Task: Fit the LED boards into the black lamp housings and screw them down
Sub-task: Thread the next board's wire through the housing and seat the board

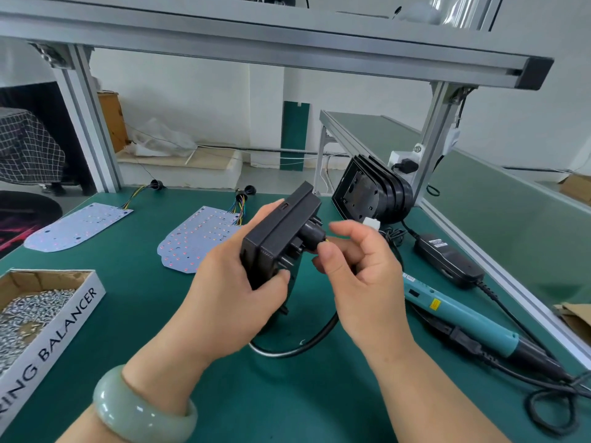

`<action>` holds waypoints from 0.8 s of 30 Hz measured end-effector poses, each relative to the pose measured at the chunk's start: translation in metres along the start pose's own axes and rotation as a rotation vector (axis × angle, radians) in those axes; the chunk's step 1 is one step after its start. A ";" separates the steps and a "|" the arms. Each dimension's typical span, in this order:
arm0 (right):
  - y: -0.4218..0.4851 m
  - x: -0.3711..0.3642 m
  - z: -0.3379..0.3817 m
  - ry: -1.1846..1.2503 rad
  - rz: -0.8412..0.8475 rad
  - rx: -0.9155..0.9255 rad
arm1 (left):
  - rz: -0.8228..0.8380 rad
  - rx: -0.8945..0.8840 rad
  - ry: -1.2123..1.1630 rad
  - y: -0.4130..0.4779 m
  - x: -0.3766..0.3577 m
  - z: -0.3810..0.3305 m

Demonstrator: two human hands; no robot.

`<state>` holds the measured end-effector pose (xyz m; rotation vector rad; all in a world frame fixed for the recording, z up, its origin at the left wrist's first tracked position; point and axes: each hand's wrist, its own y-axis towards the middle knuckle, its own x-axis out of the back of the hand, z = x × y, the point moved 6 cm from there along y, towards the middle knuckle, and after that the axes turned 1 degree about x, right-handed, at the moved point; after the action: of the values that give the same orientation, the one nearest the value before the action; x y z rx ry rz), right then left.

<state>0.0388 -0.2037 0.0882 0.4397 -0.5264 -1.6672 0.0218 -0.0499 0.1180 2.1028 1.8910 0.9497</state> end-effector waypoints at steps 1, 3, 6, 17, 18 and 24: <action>0.001 0.002 0.000 0.017 -0.027 -0.011 | 0.000 0.006 0.006 0.000 -0.001 0.001; 0.001 0.003 0.003 -0.019 -0.031 0.013 | 0.007 -0.001 0.060 -0.001 -0.002 0.004; 0.000 0.004 0.012 -0.079 -0.033 0.085 | -0.002 -0.008 0.151 -0.003 -0.005 0.007; -0.003 0.001 0.021 -0.091 -0.059 0.191 | 0.011 -0.010 0.120 -0.005 -0.009 0.003; -0.002 0.001 0.019 -0.117 -0.045 0.186 | 0.008 0.000 0.104 -0.006 -0.010 0.004; 0.000 -0.008 0.007 0.032 0.159 0.042 | 0.001 -0.048 0.117 -0.009 -0.027 0.003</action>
<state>0.0362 -0.1957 0.0938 0.4438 -0.5591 -1.4966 0.0157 -0.0724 0.1018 2.0634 1.9000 1.1300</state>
